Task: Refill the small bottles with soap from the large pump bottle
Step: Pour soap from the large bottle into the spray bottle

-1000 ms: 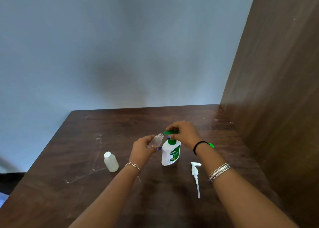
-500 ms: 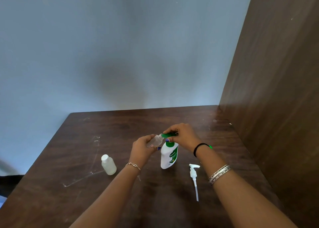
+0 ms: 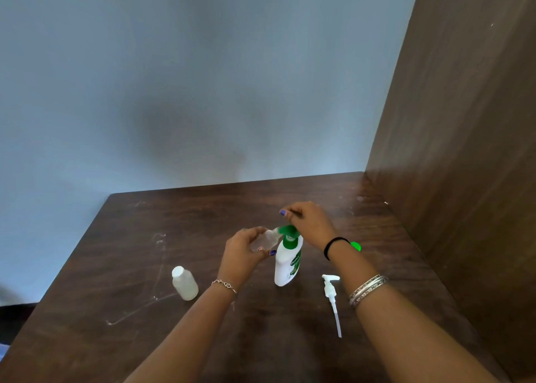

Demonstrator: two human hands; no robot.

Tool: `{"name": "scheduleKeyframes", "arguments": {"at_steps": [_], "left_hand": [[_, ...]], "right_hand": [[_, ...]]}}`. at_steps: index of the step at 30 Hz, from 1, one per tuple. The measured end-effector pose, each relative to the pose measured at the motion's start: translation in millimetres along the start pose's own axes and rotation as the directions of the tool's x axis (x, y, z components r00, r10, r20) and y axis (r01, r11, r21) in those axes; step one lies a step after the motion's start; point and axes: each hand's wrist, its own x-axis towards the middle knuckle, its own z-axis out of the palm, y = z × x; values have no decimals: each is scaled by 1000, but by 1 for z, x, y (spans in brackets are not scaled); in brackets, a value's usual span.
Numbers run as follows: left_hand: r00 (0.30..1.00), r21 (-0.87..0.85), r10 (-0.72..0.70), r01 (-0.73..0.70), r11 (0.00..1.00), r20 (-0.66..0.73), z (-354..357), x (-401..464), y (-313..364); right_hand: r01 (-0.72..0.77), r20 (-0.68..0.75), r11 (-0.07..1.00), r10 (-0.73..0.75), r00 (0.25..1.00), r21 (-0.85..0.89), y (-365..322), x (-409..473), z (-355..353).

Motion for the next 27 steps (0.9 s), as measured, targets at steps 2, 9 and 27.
{"name": "scheduleKeyframes", "arguments": {"at_steps": [2,9,27], "left_hand": [[1000,6,16,-16,1000,16,1,2,-1],[987,-116,24,-5,993,156,4,4,-3],[985,-148,62,-38,988,162,7,4,-12]], "right_hand": [[-44,-47,998,42,998,-38,-1,7,5],[-200,43,980,199,979,19,7,13,24],[-356,53,934,356,933,-16,13,23,35]]}}
